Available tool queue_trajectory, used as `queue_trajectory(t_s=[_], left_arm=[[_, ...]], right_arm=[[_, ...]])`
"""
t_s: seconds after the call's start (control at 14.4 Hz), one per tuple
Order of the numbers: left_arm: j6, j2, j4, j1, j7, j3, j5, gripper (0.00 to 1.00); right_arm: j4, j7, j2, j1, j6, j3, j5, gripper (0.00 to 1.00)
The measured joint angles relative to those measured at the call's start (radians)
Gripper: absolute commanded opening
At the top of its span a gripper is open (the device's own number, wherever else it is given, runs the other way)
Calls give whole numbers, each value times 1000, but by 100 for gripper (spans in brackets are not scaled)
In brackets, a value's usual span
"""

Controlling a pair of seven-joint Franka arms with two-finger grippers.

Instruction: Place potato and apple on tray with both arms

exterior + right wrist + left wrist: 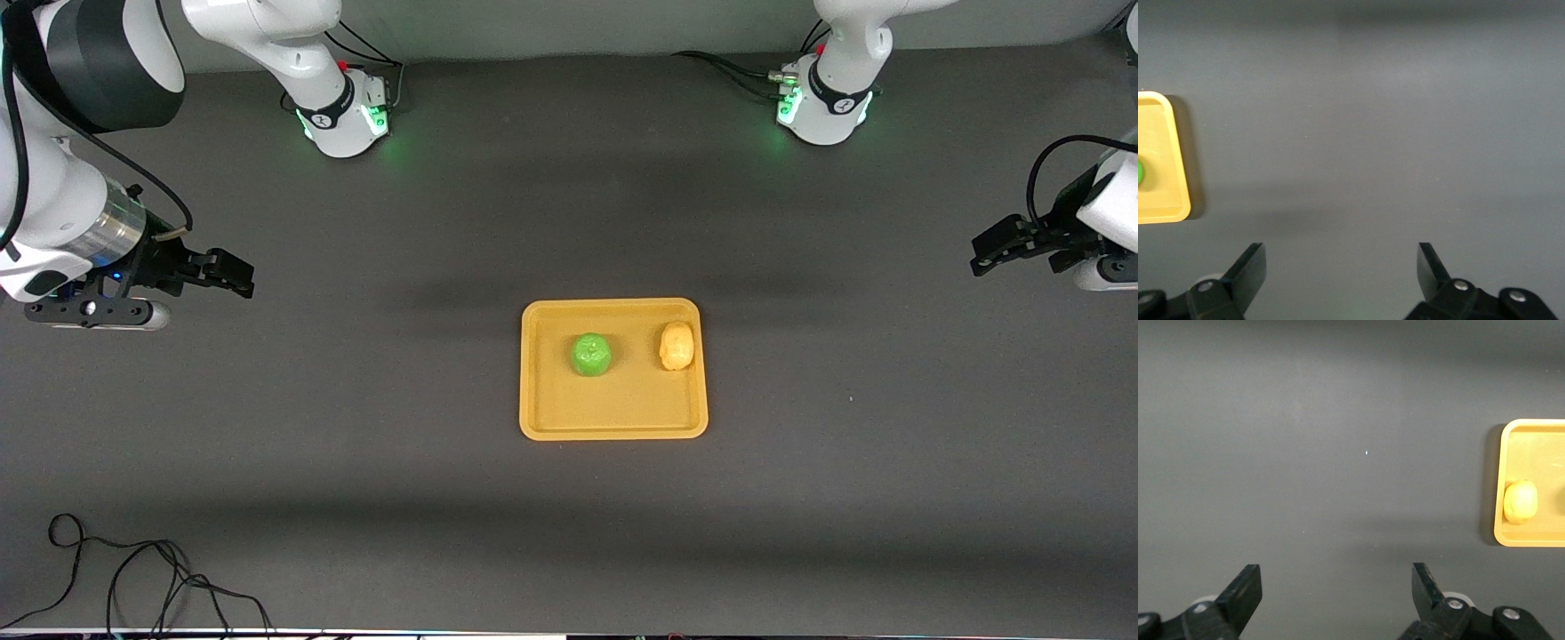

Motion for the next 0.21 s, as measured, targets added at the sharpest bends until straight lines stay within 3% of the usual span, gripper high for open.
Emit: queue_trajectory(t_s=[0.21], left_arm=[[-61, -1, 54, -1, 4, -5, 0, 100]], right_arm=[[-1, 0, 0, 0, 10, -3, 9, 100]])
